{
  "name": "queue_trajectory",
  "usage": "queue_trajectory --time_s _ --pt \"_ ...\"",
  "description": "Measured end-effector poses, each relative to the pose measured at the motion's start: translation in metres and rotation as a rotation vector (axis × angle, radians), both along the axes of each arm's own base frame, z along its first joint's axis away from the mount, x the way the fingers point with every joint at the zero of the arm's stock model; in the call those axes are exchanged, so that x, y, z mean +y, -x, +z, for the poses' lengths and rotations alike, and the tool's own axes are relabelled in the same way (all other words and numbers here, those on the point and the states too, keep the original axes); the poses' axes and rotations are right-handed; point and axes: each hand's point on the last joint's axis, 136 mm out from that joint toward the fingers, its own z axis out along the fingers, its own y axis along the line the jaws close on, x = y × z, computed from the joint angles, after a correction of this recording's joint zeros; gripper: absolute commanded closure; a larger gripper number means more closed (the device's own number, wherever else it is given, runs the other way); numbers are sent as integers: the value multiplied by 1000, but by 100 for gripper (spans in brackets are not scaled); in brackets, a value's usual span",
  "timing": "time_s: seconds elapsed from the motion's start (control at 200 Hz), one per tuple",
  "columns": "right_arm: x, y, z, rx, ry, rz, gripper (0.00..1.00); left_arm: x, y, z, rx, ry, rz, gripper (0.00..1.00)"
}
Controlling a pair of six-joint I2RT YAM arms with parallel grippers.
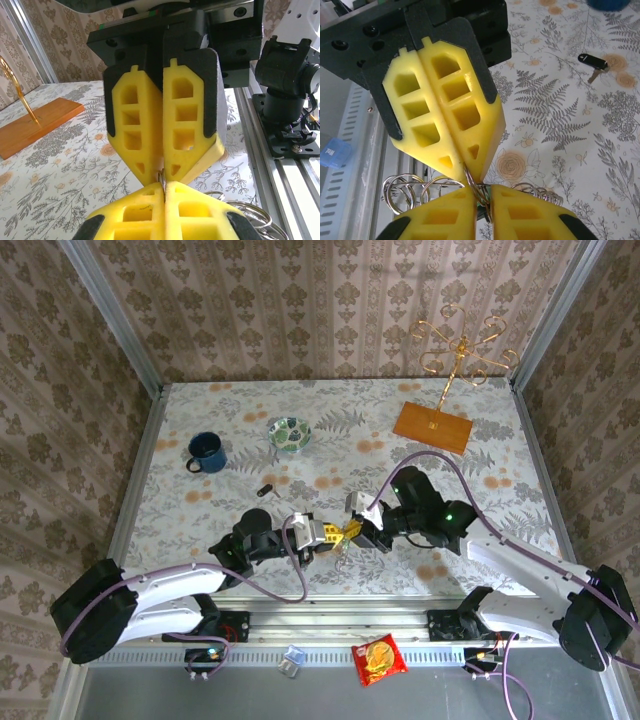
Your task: Put the keys on the keyring
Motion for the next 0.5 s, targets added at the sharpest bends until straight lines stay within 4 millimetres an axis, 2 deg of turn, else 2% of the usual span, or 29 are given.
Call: queue_trajectory --time_s 0.055,0.15,0.225,0.285,0.5 --pt "0 0 0 6 0 -2 100 0 -1 0 5 1 8 100" --pt "0 0 -2 3 4 3 100 0 -3 -1 8 0 17 100" --pt "-1 0 -4 3 13 6 100 1 -4 -2 9 -4 26 82" --pt "-2 1 -5 1 29 13 100 1 -5 -4 14 -13 32 75" --pt "-5 -1 -4 -34 139 48 100 0 -10 -12 13 -101 42 73"
